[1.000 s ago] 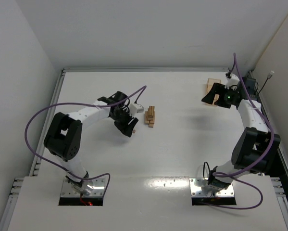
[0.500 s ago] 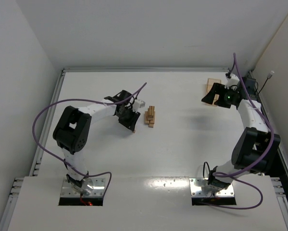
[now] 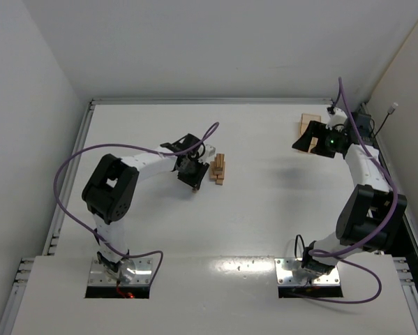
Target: Build the wood block tower
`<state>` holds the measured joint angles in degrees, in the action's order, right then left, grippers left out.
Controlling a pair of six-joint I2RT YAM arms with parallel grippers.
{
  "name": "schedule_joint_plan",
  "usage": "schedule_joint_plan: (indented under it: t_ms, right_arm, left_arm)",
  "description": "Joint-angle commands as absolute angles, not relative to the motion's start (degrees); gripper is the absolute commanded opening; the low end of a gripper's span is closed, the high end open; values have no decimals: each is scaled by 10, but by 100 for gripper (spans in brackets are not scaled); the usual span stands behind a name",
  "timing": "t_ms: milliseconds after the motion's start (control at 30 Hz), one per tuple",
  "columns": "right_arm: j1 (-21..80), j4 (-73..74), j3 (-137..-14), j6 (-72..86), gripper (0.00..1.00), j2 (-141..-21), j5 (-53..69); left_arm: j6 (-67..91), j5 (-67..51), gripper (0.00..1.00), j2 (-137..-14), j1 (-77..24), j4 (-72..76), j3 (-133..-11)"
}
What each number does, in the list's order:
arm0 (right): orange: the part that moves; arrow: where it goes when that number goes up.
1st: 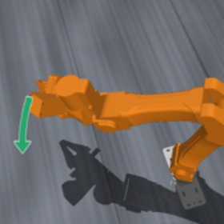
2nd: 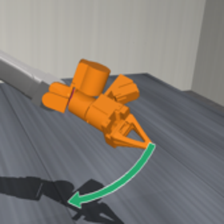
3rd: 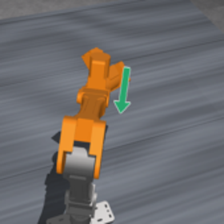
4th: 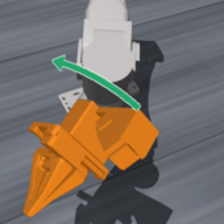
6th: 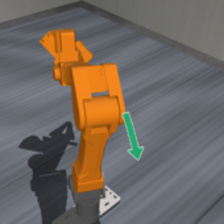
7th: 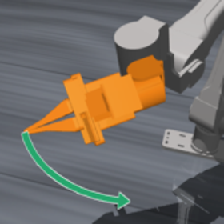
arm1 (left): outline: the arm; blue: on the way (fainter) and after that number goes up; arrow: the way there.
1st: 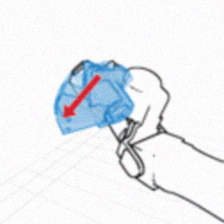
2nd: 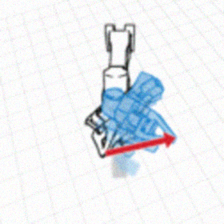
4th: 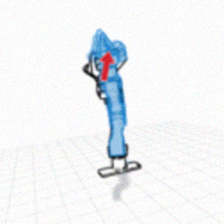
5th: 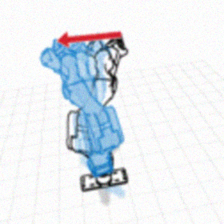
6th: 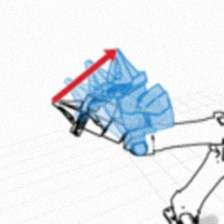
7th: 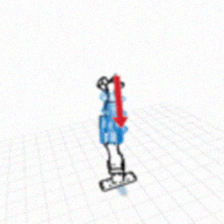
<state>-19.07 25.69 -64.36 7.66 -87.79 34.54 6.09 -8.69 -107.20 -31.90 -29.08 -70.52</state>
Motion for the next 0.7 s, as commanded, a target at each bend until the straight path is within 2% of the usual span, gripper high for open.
schedule_joint_plan:
  t_ms: [0, 667]
  right_arm:
    - [-190, 244, -662, 67, 85, -867, 352]
    - [-190, 244, -662, 67, 85, -867, 352]
  left_arm:
    - [97, -55, 32, -1071, -324, -283, -715]
    - [102, -43, 29, -1063, -341, -278, -685]
